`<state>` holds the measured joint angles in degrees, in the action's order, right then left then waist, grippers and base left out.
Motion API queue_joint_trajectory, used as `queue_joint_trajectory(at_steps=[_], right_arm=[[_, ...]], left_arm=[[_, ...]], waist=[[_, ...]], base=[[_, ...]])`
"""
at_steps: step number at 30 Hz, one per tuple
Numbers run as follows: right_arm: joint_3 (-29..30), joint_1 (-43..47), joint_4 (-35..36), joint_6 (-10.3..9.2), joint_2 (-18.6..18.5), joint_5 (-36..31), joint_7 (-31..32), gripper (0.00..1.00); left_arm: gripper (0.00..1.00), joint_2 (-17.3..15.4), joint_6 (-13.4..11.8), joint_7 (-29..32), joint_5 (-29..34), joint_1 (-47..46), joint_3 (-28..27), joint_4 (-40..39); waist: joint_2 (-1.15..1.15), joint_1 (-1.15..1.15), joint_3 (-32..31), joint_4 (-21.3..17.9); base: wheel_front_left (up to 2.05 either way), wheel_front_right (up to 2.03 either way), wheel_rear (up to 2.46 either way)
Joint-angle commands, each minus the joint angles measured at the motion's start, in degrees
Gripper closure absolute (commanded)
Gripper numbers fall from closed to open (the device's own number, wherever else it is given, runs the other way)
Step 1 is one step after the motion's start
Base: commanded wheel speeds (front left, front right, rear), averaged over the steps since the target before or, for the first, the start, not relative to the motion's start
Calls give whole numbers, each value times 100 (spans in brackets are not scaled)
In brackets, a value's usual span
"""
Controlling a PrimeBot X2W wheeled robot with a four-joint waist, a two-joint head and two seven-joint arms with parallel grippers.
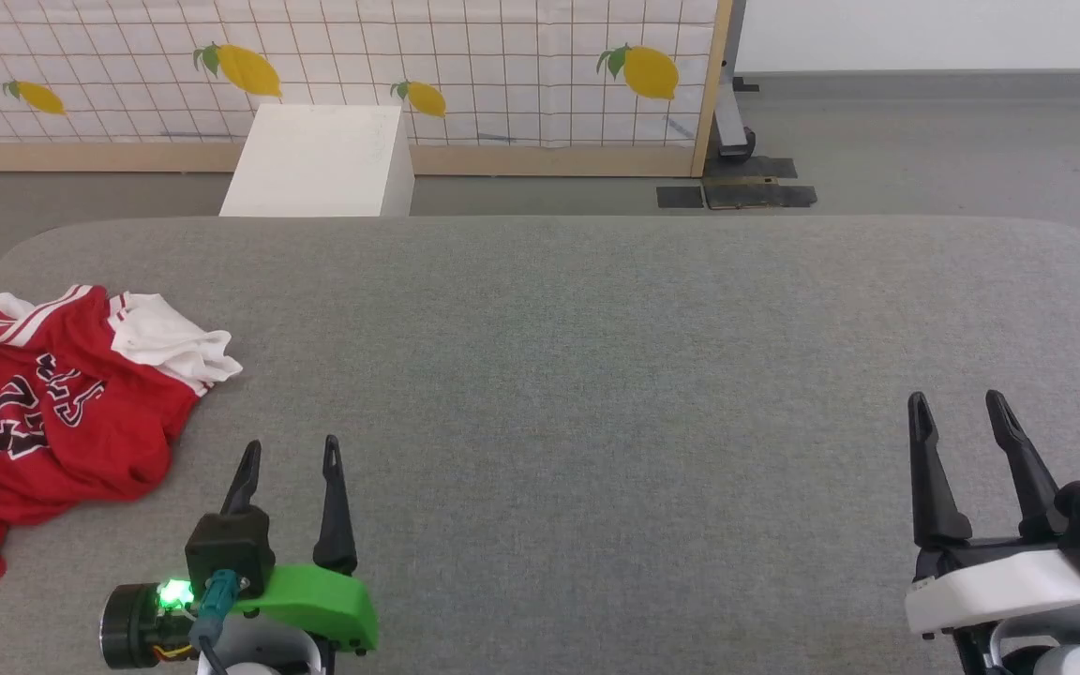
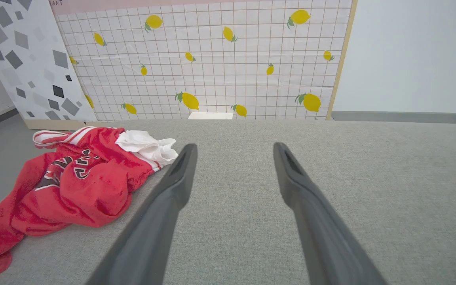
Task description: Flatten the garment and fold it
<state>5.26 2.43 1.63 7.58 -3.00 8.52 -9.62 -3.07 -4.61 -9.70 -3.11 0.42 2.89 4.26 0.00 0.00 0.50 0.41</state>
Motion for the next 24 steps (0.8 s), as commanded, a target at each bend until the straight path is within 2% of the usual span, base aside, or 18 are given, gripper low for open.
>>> queue_joint_trajectory(at_steps=[1,24], right_arm=[[14,67,34,-6,8,48,-61,0],[50,159,-76,-7,11,-47,-334,0]], left_arm=[[0,13,-7,-56,-68,-126,14,25],[0,17,-56,-328,-113,-159,80,268]], waist=[[0,0,2,3],[0,0,-18,38]], base=[[0,0,0],[0,0,0]])
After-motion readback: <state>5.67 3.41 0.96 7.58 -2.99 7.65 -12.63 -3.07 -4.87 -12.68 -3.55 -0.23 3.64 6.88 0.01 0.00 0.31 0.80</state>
